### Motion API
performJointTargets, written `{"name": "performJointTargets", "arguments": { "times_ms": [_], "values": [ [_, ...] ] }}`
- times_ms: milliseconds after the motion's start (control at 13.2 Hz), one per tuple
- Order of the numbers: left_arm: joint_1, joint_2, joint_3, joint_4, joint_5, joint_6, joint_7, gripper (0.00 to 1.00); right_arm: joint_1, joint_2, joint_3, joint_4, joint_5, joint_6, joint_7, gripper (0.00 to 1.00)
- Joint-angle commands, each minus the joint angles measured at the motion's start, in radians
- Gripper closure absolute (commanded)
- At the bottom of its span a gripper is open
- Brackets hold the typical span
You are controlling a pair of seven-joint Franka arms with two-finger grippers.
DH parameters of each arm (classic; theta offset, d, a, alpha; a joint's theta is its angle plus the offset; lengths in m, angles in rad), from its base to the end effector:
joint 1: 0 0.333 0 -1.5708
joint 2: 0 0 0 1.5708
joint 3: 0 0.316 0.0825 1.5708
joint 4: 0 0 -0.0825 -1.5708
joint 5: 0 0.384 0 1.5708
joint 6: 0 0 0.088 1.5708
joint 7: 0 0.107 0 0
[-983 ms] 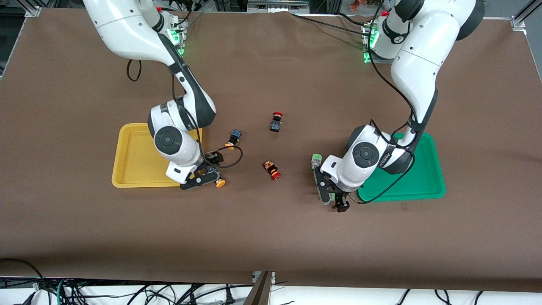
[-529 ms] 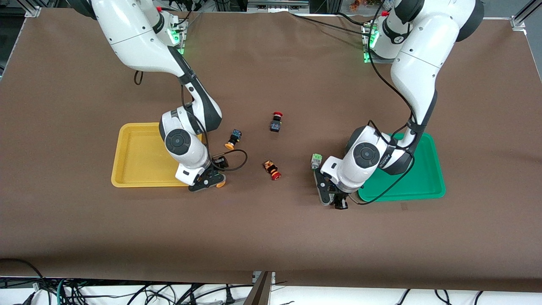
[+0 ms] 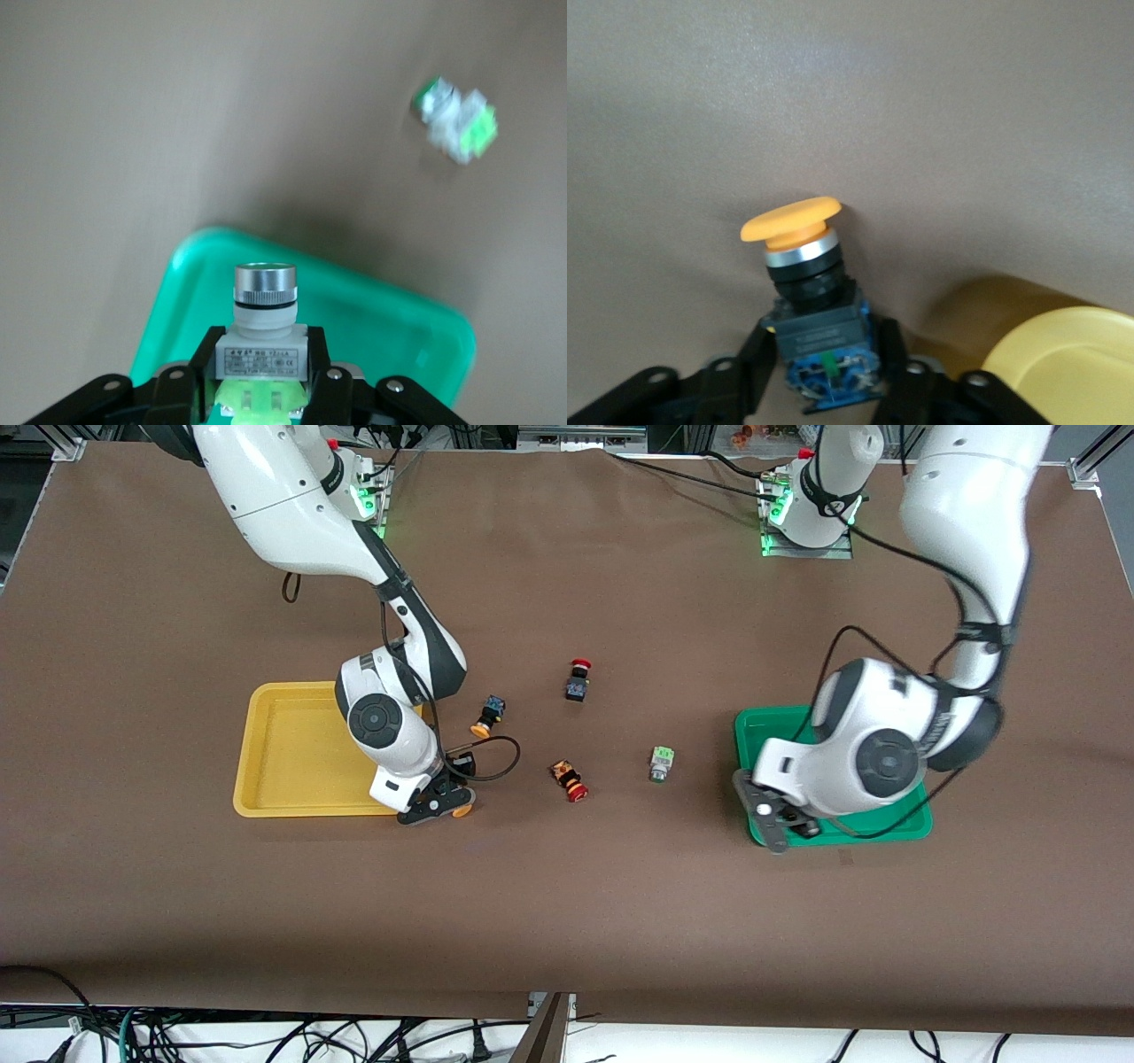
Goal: Place green and yellow buttons in trays
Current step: 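Place the green button in the green tray while the right gripper lifts the yellow button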
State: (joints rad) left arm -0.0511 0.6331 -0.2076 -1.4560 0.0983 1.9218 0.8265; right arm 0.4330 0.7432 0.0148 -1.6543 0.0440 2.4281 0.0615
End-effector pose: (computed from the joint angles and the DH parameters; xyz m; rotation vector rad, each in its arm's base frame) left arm 0.6814 -0.1480 0.3071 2.6094 -1.5933 -0.2102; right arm 0.6193 0.2964 0.1790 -3.0486 -0.5381 -0.0305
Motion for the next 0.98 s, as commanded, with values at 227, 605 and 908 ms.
{"name": "performJointTargets", "arguments": {
  "times_ms": [227,605,908],
  "values": [
    [0.088,0.017,-0.010,-0.182,-0.012,0.057,0.000,1.00,-0.055,-0.143,0.002,0.014,0.017,-0.240,-0.084,0.99],
    [0.093,0.017,-0.015,-0.199,-0.011,0.092,0.006,0.05,-0.099,-0.277,-0.119,-0.108,0.017,-0.376,-0.282,0.99],
    [0.089,-0.068,-0.091,-0.161,-0.025,-0.002,-0.140,0.00,-0.105,-0.285,-0.199,-0.373,0.019,-0.050,-0.379,0.93]
  ]
}}
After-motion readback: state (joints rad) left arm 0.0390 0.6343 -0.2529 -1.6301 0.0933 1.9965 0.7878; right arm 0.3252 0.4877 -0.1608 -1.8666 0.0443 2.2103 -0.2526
